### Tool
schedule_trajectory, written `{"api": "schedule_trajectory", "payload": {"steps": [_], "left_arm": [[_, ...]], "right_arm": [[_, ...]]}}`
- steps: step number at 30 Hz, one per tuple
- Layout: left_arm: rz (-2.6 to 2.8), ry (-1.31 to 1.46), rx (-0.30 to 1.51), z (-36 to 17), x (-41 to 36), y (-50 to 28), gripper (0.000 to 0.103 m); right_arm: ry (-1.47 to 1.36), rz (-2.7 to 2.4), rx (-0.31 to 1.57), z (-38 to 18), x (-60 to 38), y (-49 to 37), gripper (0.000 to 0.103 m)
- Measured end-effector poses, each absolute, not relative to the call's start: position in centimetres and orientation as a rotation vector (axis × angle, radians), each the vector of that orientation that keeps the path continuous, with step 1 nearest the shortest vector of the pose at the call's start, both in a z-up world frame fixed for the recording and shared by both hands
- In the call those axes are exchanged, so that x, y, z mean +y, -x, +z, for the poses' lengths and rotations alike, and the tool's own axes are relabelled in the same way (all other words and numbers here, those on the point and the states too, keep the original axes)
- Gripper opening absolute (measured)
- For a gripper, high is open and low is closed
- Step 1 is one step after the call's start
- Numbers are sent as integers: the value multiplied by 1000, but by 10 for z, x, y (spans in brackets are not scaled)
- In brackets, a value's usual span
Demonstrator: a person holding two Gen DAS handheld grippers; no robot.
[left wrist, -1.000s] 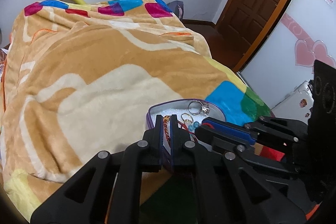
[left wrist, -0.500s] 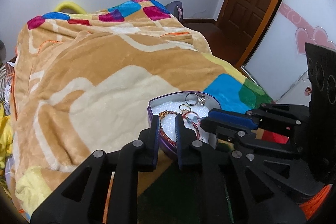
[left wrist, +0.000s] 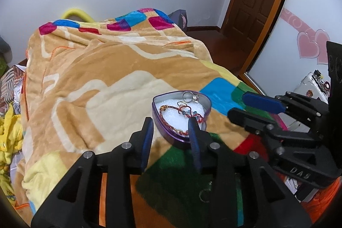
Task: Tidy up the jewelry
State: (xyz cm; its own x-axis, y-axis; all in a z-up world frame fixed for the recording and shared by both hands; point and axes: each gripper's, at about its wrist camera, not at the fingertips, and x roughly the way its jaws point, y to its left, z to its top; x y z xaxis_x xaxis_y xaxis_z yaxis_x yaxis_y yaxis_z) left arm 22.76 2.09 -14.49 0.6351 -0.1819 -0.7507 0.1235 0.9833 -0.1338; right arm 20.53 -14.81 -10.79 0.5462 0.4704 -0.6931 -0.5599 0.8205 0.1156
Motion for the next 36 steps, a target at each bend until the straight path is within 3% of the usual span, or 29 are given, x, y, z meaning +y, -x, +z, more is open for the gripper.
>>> {"api": "schedule_trajectory", "payload": {"steps": [14, 29, 36], "left_arm": [[-172, 36, 844, -132, 16, -176, 38], [-186, 12, 960, -176, 8, -152, 39], [-210, 10, 1005, -196, -1, -149, 39]], "right_arm": [[121, 571, 759, -97, -171, -161, 34], [127, 563, 938, -167, -181, -138, 34], [138, 568, 932, -182, -176, -130, 34]]}}
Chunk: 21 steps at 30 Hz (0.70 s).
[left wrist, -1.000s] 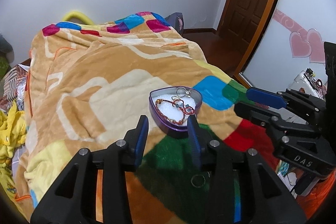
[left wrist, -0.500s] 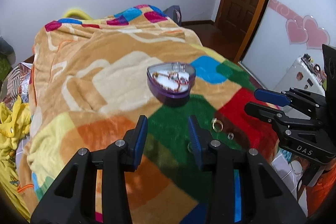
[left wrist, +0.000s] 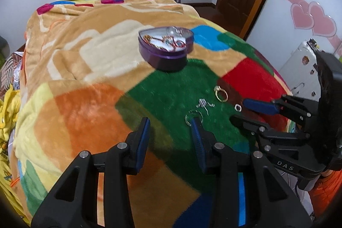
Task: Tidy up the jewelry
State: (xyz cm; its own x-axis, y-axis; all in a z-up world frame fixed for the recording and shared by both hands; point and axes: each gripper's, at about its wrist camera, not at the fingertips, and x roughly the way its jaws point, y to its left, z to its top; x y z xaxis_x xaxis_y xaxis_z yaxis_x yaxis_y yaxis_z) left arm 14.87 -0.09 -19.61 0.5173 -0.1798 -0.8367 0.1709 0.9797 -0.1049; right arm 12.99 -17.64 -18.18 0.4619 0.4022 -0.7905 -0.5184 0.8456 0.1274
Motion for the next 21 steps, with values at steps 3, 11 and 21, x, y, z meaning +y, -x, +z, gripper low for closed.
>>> {"api": "schedule_trajectory", "payload": {"steps": [3, 11, 21], "left_arm": [[-223, -7, 1013, -201, -6, -147, 39], [-248, 1, 1034, -212, -11, -150, 39], [-255, 22, 1024, -215, -17, -160, 34]], "right_arm": [[130, 569, 928, -183, -177, -131, 32], [131, 575, 922, -186, -175, -133, 12], [109, 566, 894, -177, -177, -136, 10]]}}
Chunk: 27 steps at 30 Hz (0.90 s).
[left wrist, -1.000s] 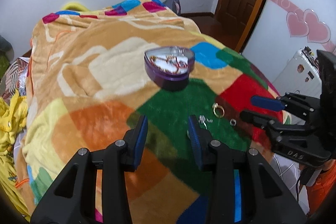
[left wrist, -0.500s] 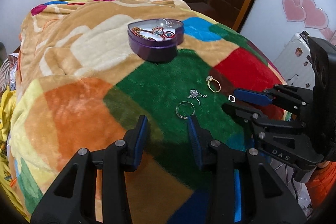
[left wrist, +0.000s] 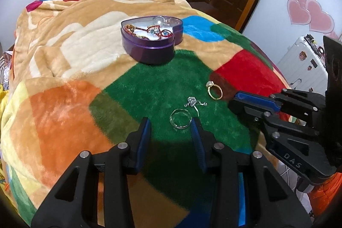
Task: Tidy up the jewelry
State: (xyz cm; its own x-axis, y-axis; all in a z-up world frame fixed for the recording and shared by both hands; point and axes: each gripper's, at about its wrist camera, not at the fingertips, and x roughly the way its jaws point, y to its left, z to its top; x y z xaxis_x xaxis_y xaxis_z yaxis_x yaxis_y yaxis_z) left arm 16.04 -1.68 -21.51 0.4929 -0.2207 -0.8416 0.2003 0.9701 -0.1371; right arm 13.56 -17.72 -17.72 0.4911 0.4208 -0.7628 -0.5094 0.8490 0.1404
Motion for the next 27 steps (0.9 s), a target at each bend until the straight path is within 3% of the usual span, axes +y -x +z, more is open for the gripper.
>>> {"api": "schedule_trajectory", "payload": {"steps": [5, 27], "left_arm": [[-269, 19, 1018, -217, -20, -164, 20], [-204, 26, 868, -166, 5, -176, 20]], "right_arm": [[98, 561, 880, -171, -181, -139, 10], [71, 562, 720, -116, -176, -162, 10]]}}
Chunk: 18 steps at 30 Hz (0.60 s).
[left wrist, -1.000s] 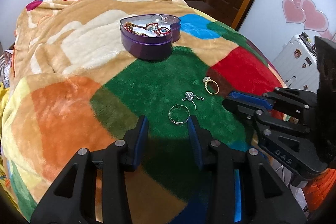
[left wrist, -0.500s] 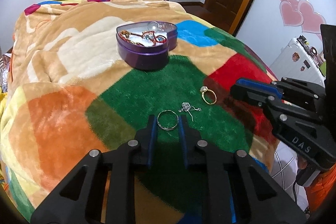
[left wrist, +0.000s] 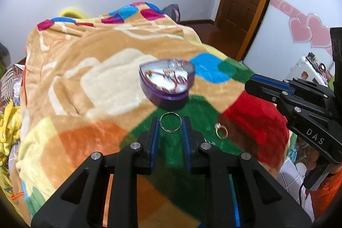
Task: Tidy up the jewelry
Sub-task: 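Grasp the silver hoop ring with the left gripper while the right carries its ring to the tin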
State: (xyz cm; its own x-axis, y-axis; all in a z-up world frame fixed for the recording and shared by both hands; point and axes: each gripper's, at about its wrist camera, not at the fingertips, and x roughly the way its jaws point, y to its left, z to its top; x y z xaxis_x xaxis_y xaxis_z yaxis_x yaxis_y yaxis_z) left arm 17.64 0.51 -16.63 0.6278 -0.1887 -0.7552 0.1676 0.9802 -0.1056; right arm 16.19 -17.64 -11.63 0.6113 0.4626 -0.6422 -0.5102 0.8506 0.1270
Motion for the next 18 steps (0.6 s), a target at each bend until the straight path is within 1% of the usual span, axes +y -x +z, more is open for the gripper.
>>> {"api": "schedule_trajectory", "payload": {"steps": [8, 18], "left_arm": [[-187, 38, 806, -145, 15, -194, 20], [-178, 47, 769, -136, 22, -216, 20]], "right_arm": [[52, 574, 664, -101, -169, -174, 10], [41, 596, 625, -94, -157, -196, 10]]}}
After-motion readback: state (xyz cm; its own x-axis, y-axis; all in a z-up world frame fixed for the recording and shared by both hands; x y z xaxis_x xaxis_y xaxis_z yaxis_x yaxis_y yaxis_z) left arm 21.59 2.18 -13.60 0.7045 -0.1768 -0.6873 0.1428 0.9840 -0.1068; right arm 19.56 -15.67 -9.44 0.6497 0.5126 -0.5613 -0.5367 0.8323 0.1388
